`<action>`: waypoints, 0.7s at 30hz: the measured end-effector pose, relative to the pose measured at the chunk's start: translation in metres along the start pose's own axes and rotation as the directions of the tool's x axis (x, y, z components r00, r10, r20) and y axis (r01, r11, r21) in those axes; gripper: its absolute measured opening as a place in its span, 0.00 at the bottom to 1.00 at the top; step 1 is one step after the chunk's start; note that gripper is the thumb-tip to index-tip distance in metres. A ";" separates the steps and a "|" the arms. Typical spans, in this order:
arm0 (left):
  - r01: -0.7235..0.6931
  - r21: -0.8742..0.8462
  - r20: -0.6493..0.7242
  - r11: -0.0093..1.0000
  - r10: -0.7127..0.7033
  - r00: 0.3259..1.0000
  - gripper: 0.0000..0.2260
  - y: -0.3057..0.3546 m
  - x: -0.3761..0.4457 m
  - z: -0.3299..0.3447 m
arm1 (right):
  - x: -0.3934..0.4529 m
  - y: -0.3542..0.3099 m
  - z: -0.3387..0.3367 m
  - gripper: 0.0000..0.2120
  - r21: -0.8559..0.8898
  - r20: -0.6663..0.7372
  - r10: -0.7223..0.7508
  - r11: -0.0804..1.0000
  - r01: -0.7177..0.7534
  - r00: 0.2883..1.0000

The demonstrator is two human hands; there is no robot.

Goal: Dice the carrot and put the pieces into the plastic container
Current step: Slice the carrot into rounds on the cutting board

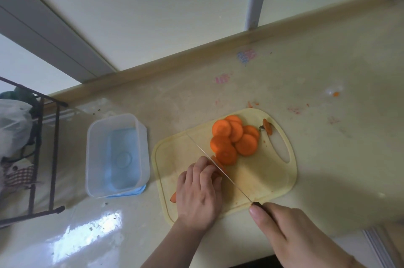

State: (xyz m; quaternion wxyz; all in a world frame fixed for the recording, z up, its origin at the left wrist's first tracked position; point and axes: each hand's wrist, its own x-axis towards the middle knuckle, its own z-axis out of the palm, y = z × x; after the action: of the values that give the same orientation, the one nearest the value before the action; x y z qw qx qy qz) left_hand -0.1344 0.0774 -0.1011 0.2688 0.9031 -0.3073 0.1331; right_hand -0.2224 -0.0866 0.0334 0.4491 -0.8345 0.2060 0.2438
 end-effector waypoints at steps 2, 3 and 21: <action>-0.006 0.000 -0.004 1.000 0.006 1.000 0.10 0.001 0.000 0.000 | -0.001 -0.001 0.000 0.22 -0.028 0.009 -0.009 1.000 0.009 1.000; -0.007 0.000 -0.005 1.000 0.007 1.000 0.10 0.001 0.001 0.000 | -0.002 -0.001 0.001 0.21 -0.044 0.003 -0.007 0.999 0.007 1.000; -0.050 -0.002 0.078 0.999 0.050 0.996 0.09 -0.006 -0.001 0.003 | -0.005 0.024 0.023 0.42 0.011 -0.271 -0.021 1.000 0.025 0.962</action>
State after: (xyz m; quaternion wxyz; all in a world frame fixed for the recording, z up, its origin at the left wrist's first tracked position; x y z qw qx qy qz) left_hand -0.1310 0.0804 -0.1063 0.2532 0.8997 -0.3399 0.1045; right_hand -0.2449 -0.0783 0.0101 0.4257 -0.8590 0.2575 0.1209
